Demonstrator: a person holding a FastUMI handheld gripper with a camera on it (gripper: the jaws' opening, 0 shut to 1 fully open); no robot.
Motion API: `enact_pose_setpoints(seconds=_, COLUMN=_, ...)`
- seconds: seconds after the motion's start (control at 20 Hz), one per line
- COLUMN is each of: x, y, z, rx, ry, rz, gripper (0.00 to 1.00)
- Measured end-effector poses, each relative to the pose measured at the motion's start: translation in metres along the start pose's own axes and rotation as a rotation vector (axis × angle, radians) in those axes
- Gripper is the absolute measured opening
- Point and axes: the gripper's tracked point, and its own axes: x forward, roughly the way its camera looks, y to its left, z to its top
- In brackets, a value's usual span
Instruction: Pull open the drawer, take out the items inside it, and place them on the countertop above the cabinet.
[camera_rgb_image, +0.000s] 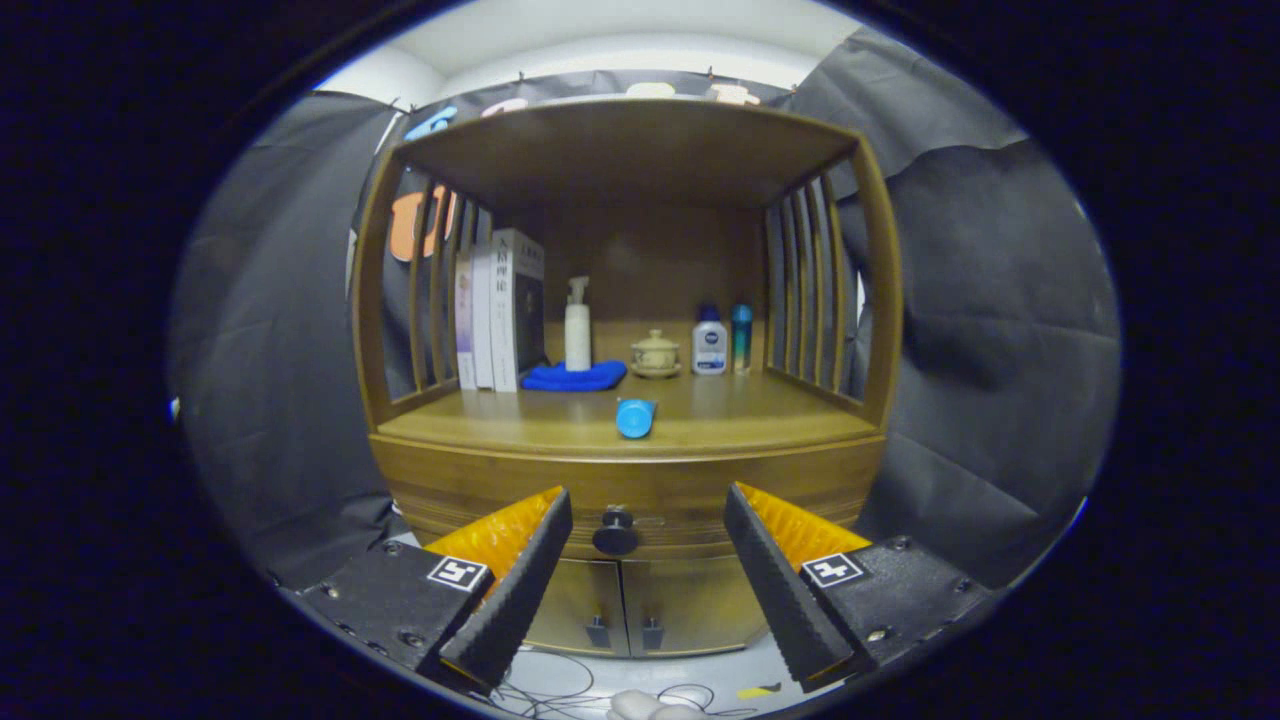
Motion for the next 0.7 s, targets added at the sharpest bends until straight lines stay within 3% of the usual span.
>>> enact_pose_setpoints(seconds=0.4, x=-0.081, y=-0.026, z=0.049, rx=0.024, ry=-0.147, rz=0.019, gripper=0.99)
enact_pose_setpoints(seconds=0.7, x=-0.088, y=-0.038, z=0.046, rx=0.043, ry=-0.134, rz=0.031, gripper=0.99)
